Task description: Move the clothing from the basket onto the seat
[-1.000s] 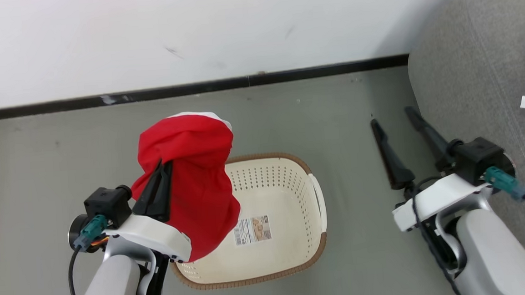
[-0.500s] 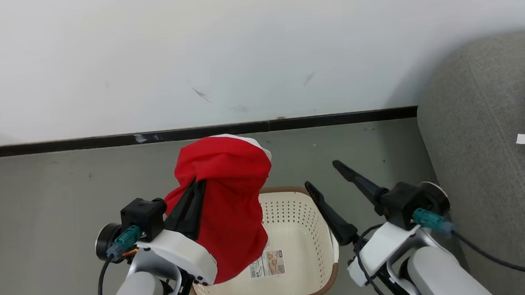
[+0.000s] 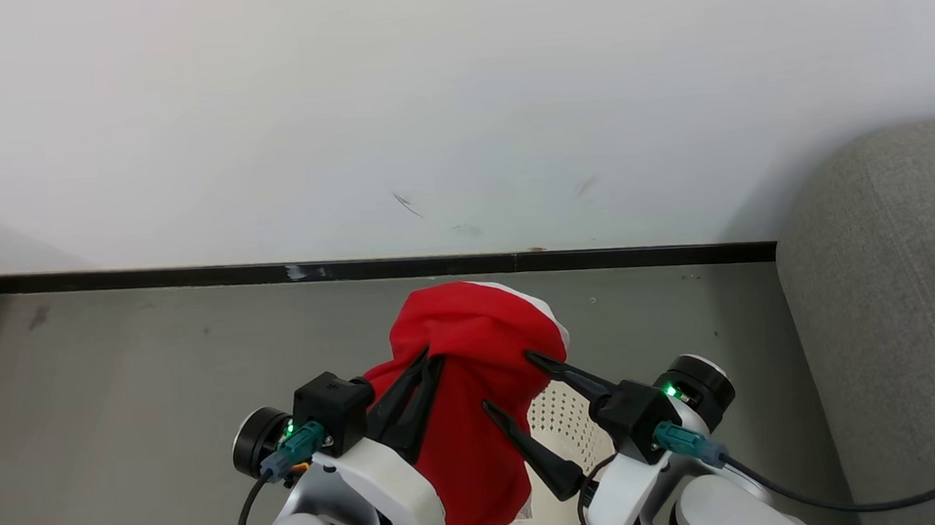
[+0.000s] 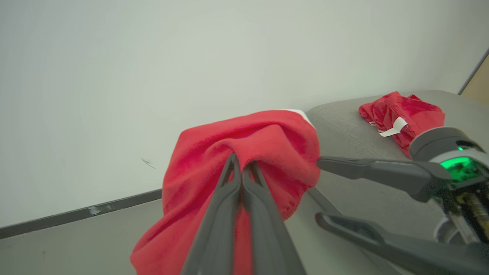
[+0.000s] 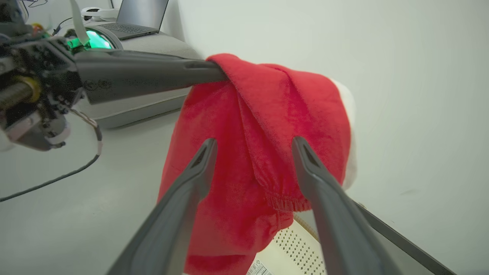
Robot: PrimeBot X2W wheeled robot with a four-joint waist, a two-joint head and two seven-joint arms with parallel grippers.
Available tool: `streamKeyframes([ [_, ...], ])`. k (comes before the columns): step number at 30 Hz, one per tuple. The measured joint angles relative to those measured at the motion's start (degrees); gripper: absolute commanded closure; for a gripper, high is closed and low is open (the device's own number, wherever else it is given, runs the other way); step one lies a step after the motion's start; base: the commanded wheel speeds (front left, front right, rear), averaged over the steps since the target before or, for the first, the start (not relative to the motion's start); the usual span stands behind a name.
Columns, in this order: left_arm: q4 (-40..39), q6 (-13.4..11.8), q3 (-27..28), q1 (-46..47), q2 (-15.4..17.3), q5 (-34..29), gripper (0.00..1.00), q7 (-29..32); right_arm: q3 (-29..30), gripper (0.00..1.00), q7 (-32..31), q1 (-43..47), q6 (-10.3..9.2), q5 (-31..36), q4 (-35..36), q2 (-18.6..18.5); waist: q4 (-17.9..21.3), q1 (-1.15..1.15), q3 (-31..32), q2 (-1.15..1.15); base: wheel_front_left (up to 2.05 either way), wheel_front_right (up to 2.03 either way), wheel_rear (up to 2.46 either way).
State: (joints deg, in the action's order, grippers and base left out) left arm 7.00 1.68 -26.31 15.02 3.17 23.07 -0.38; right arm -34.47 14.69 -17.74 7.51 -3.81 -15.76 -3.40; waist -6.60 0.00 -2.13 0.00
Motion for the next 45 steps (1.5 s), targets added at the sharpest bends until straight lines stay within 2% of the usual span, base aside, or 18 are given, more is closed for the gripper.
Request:
streamKeyframes([
  [23, -11.36, -1.05, -4.95, -4.33, 0.03, 1.07, 1.00, 7.46, -1.60, 0.00, 0.00, -3.92, 0.00, 0.99, -2.78, -2.70, -2.91, 0.00, 2.69, 0.00, 0.00, 0.00, 0.00],
  [24, -11.77, -1.04, -5.13, -4.48, 0.04, 1.14, 1.00, 7.77, -1.67, 0.16, 0.00, -3.91, 0.00, 0.97, -3.03, -2.68, -2.94, 0.00, 2.71, 0.00, 0.00, 0.00, 0.00],
  [25, -12.18, -1.05, -5.26, -4.76, 0.04, 1.23, 1.00, 8.00, -1.79, 0.54, 0.00, -3.91, 0.00, 0.91, -3.20, -2.63, -2.96, 0.00, 2.72, 0.00, 0.00, 0.00, 0.00],
  [26, -12.60, -1.05, -5.45, -5.06, 0.05, 1.40, 1.00, 8.46, -1.85, 0.67, 0.00, -3.90, 0.00, 0.87, -3.35, -2.55, -2.96, 0.00, 2.71, 0.00, 0.00, 0.00, 0.00],
  [28, -13.40, -1.05, -5.72, -5.47, 0.08, 1.65, 1.00, 8.98, -1.96, 1.00, 0.00, -3.89, 0.00, 0.81, -3.52, -2.38, -2.98, 0.00, 2.70, 0.00, 0.00, 0.00, 0.00],
  [37, -15.69, -2.08, -5.48, -6.84, 0.67, 1.65, 1.00, 10.42, -1.91, 1.00, 0.00, -3.69, 0.04, -1.16, -4.00, -2.04, -2.81, 0.00, 2.15, 0.00, 0.00, 0.00, 0.00],
  [41, -16.41, -2.54, -5.17, -7.54, 0.83, 1.63, 0.54, 10.47, -0.45, 1.00, 0.00, -3.62, 0.07, -1.85, -3.77, -1.89, -2.43, 0.00, 1.87, 0.00, 0.00, 0.00, 0.00],
  [42, -16.67, -2.54, -5.14, -7.54, 0.86, 1.62, 0.37, 10.50, 0.07, 1.00, 0.01, -3.61, 0.08, -1.97, -3.53, -1.87, -2.32, 0.00, 1.81, 0.00, 0.00, 0.00, 0.00],
  [43, -16.95, -2.54, -5.14, -7.54, 0.87, 1.60, 0.12, 10.49, 0.69, 1.00, 0.01, -3.61, 0.08, -2.11, -3.31, -1.85, -2.20, 0.00, 1.76, 0.00, 0.00, 0.00, 0.00],
  [44, -17.16, -2.54, -5.14, -7.54, 0.90, 1.59, 0.00, 10.49, 1.24, 1.00, 0.01, -3.61, 0.09, -2.14, -3.05, -1.85, -2.09, 0.00, 1.72, 0.00, 0.00, 0.00, 0.00],
  [45, -17.36, -2.54, -5.14, -7.54, 0.92, 1.58, 0.00, 10.48, 1.86, 1.00, 0.00, -3.59, 0.09, -2.14, -2.81, -1.83, -1.96, 0.00, 1.67, 0.00, 0.00, 0.00, 0.00],
])
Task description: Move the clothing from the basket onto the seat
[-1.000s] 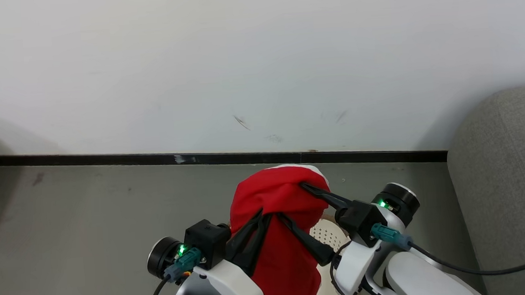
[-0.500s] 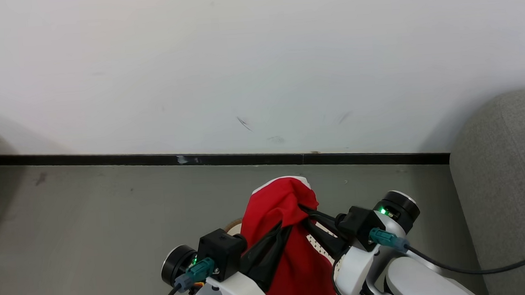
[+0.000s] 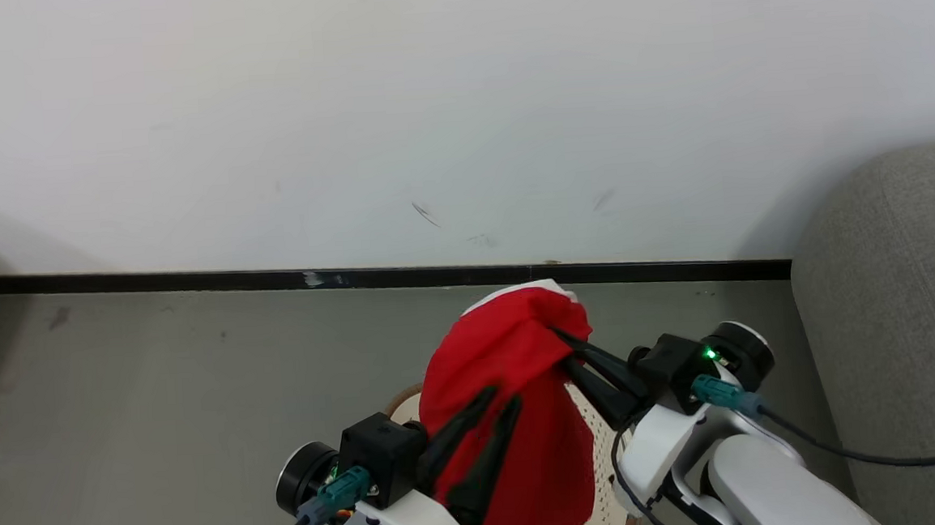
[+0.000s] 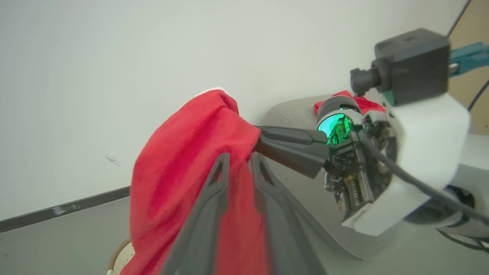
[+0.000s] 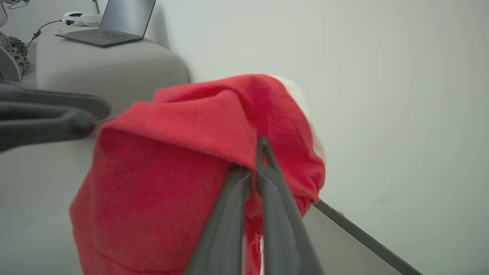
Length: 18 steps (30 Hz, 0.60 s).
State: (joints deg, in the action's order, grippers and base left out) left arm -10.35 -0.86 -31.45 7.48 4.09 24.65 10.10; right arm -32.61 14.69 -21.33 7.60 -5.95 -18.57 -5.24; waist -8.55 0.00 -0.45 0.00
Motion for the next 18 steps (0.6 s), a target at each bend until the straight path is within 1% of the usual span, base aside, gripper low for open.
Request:
streamKeyframes([
  [2, -0.66, 0.02, -0.20, 0.00, 0.58, -0.32, 0.00, -0.02, 2.42, 1.00, 0.00, 0.14, -0.02, 0.00, 0.25, -0.66, 0.42, 0.00, -0.13, 0.00, 0.00, 0.00, 0.00],
  [6, -0.69, 0.26, -0.71, -0.02, 1.26, -0.55, 0.00, -0.10, 4.33, 1.00, 0.00, 1.49, -0.02, 0.02, 1.43, -1.25, 1.10, 0.00, -0.30, 0.00, 0.00, 0.00, 0.00],
  [9, -0.75, 0.53, -0.99, -0.07, 1.29, -0.55, 0.00, -0.18, 5.35, 1.00, 0.00, 2.13, -0.03, 0.07, 1.93, -1.34, 1.50, 0.00, -0.40, 0.00, 0.00, 0.00, 0.00],
  [18, -1.07, 2.00, -1.99, -0.09, 1.60, -0.57, 0.00, -1.62, 11.52, 1.00, 0.00, 4.82, -0.03, 1.52, 5.73, -1.97, 3.88, 0.00, -0.91, 0.00, 0.00, 0.00, 0.00],
])
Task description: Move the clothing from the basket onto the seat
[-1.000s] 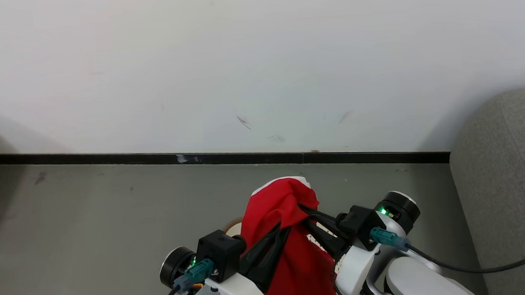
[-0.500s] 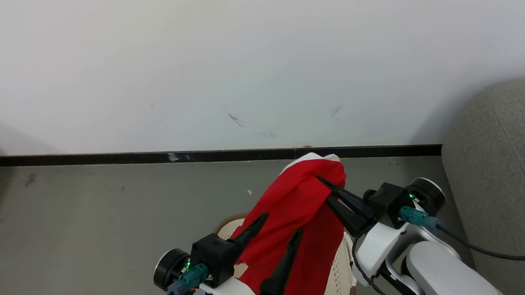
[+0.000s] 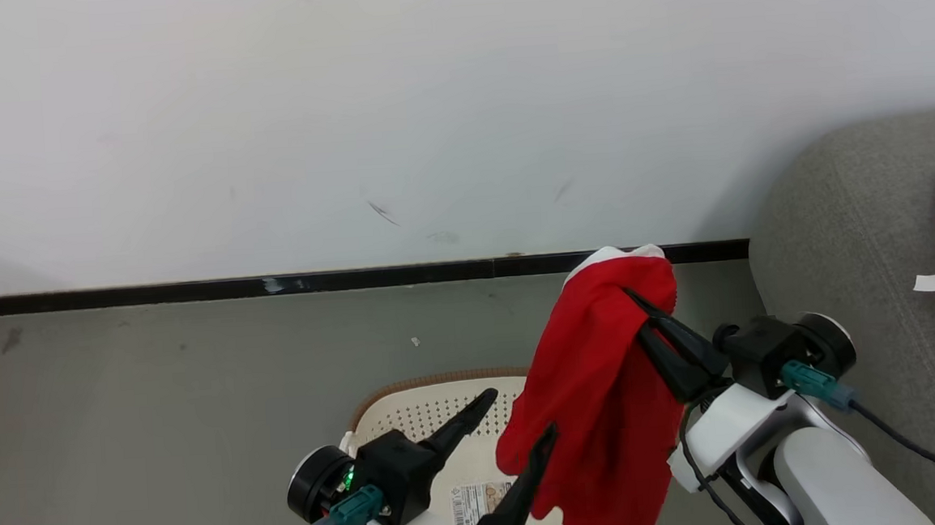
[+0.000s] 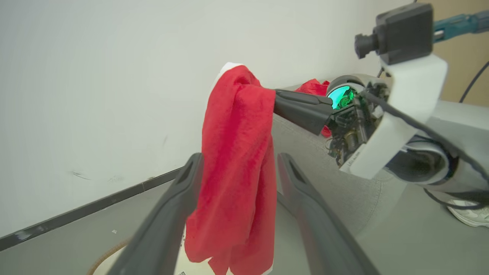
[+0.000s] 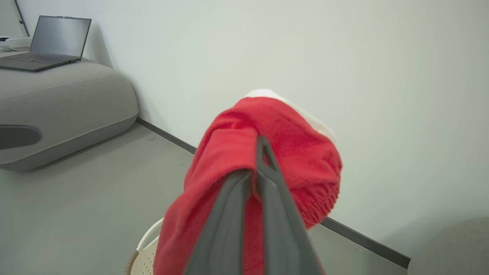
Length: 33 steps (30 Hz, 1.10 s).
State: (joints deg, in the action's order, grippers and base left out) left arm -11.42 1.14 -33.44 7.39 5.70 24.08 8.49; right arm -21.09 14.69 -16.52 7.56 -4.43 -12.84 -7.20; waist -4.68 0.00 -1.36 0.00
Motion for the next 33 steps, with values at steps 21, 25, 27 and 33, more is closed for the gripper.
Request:
streamKeyframes([
  [21, 0.80, 3.15, -2.89, 0.08, 1.01, -0.60, 0.00, -2.60, 7.33, 1.00, 0.00, 6.28, 0.00, 2.65, 8.53, 0.36, 9.17, 0.00, -1.49, 0.00, 0.00, 0.00, 0.00],
  [25, 0.89, 3.33, -2.96, 0.11, 1.08, -0.75, 0.00, -3.04, 8.46, 1.00, 0.00, 7.24, 0.00, 3.11, 9.92, 0.79, 11.25, 0.00, -1.92, 0.00, 0.00, 0.00, 0.00],
  [27, 1.03, 3.36, -2.97, 0.12, 1.23, -0.99, 0.00, -3.08, 9.27, 1.00, 0.00, 7.49, 0.00, 3.08, 10.65, 1.08, 12.29, 0.00, -2.16, 0.00, 0.00, 0.00, 0.00],
  [33, 1.02, 3.38, -2.74, 0.12, 1.45, -1.52, 0.00, -3.63, 11.29, 1.00, 0.00, 7.94, 0.00, 0.36, 11.93, 1.77, 15.18, 0.00, -3.04, 0.00, 0.00, 0.00, 0.00],
])
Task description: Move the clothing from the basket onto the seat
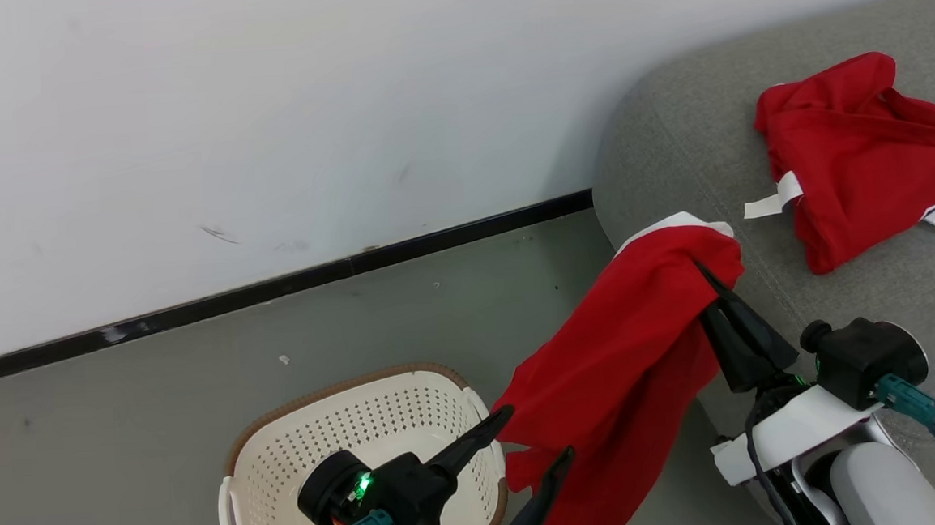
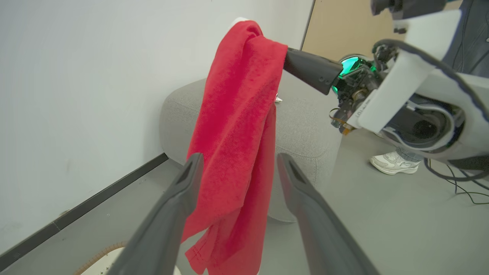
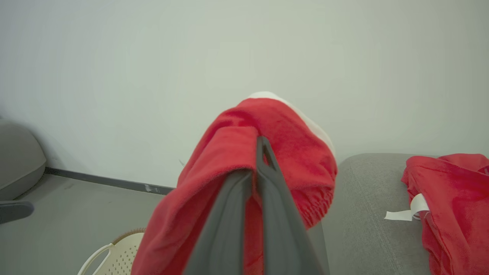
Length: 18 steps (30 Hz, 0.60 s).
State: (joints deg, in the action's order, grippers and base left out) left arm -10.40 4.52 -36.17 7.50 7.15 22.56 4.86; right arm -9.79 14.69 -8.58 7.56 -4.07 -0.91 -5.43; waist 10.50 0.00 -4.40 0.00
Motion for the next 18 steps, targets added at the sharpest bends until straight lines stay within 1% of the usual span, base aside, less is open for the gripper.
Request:
streamKeyframes([
  [7, -0.57, -0.49, 0.79, -0.01, 0.33, -0.77, 0.00, -0.42, 2.27, 1.00, 0.00, -1.42, 0.00, -4.28, 0.15, 0.42, 2.52, 0.00, -1.55, 0.00, 0.00, 0.00, 0.00],
  [11, -1.36, -1.16, 1.20, -0.01, 0.40, -1.12, 0.00, -0.47, 6.00, 1.00, -0.08, -4.27, -0.01, -9.59, -0.69, 1.24, 3.25, 0.00, -2.79, 0.00, 0.00, 0.00, 0.00],
  [18, -2.50, -2.20, 1.74, -0.01, 0.48, -2.01, 0.00, -0.85, 13.14, 1.00, -2.49, -12.23, -0.05, -15.86, -2.46, 1.34, 3.13, 0.00, -5.16, 0.00, 0.00, 0.00, 0.00],
])
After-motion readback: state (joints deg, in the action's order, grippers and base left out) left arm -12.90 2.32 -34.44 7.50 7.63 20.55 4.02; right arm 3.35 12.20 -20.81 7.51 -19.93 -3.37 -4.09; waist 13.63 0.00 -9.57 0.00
